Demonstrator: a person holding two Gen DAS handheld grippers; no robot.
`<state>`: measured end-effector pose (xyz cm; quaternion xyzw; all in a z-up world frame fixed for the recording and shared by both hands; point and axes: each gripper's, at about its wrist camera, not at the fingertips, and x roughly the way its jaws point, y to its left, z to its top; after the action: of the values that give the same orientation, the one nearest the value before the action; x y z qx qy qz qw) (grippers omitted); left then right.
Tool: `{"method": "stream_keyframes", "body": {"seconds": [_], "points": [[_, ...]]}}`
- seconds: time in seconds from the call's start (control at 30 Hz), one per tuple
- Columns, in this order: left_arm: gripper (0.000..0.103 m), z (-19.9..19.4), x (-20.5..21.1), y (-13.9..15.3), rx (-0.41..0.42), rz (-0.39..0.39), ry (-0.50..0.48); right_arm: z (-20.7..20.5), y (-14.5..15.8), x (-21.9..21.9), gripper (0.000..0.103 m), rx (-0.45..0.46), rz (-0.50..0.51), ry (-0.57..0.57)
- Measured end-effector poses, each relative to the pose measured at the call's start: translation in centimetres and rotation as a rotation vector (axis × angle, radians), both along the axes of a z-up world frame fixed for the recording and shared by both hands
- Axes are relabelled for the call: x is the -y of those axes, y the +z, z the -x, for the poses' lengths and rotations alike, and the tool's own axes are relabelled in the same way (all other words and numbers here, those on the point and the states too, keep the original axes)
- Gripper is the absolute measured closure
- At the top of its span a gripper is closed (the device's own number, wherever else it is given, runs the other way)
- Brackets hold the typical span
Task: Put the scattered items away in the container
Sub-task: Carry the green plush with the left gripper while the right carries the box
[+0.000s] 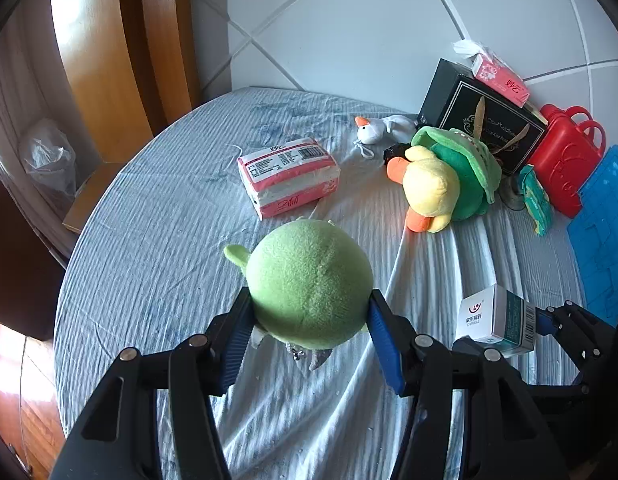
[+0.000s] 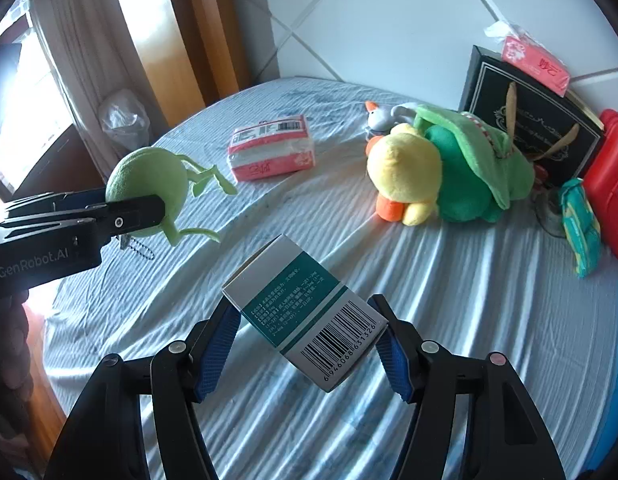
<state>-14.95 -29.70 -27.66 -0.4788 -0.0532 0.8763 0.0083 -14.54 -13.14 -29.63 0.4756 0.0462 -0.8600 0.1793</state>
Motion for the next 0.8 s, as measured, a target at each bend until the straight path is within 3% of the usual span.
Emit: {"method": "stream_keyframes", "body": {"seconds": [0.8], "points": [[0.048, -6.8, -5.4, 11.4, -0.108, 0.054, 0.06, -7.2, 13.2, -10.2, 0.038, -0.085, 0.062, -0.026]]}}
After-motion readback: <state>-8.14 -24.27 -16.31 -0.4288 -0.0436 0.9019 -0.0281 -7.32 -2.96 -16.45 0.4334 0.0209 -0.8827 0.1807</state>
